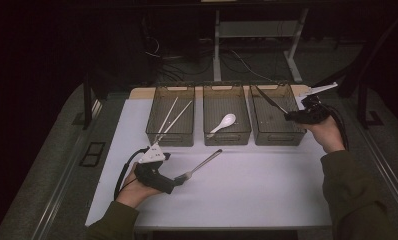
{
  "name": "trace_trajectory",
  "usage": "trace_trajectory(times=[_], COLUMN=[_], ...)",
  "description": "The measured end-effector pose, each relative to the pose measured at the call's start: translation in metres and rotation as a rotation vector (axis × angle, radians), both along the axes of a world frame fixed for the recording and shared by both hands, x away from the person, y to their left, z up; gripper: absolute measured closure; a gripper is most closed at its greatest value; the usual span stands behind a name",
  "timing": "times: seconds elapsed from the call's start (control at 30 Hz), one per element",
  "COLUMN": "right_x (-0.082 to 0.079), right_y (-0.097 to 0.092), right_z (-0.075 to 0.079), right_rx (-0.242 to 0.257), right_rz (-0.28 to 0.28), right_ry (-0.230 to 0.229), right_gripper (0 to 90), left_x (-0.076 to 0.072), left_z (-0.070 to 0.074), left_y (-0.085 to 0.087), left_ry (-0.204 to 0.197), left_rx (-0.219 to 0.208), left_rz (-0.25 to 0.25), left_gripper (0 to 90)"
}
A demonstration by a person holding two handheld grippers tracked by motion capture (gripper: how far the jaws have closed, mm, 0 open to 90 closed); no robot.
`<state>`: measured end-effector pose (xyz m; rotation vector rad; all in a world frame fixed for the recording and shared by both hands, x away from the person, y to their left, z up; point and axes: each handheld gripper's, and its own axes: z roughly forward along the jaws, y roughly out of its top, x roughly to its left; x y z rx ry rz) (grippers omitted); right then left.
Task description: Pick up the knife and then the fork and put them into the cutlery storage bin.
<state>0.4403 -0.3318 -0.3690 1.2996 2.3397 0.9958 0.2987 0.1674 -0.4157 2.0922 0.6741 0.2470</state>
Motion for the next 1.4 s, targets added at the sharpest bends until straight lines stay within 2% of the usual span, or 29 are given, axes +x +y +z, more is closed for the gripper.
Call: trace_trajectory(times=[0.2,0.33,0.47,0.6,0.83,0.9,0.97,1.0,1.13,1.37,1.4], right_x=[0.008,0.012,0.019,0.024,0.024,0.024,0.023,0.023,0.02,0.012,0.009], right_y=[0.002,0.006,0.008,0.009,0.015,0.016,0.014,0.014,0.012,0.006,0.006], right_z=[-0.008,-0.01,-0.019,-0.03,-0.03,-0.03,-0.027,-0.025,-0.019,-0.006,-0.003], right_rx=[-0.01,-0.024,-0.033,-0.056,-0.082,-0.08,-0.042,-0.05,-0.017,0.108,0.119], right_rz=[-0.038,-0.049,-0.068,-0.07,-0.057,-0.058,-0.056,-0.061,-0.066,-0.05,-0.05], right_ry=[0.015,0.017,0.044,0.081,0.099,0.098,0.092,0.079,0.055,0.023,0.014], right_gripper=[83.0,83.0,82.9,82.9,82.2,79.6,76.3,74.0,67.1,52.1,47.6], left_x=[0.0,0.0,-0.001,-0.001,-0.001,-0.001,-0.001,-0.001,-0.001,0.0,0.0], left_z=[0.0,0.0,0.0,0.0,0.0,-0.001,-0.001,-0.001,-0.001,0.0,-0.001], left_y=[0.001,0.0,0.0,0.0,0.0,0.0,0.0,0.0,-0.001,0.0,0.0], left_ry=[0.004,0.005,0.003,0.005,0.007,0.008,0.011,0.009,0.007,0.007,0.007], left_rx=[-0.011,-0.002,-0.003,-0.002,-0.003,0.002,0.004,0.007,0.007,0.006,0.007], left_rz=[0.004,-0.005,-0.009,-0.011,-0.013,-0.015,-0.016,-0.017,-0.018,-0.012,-0.01], left_gripper=[0.0,0.0,0.0,0.0,0.0,0.0,0.0,0.0,0.0,0.0,0.0])
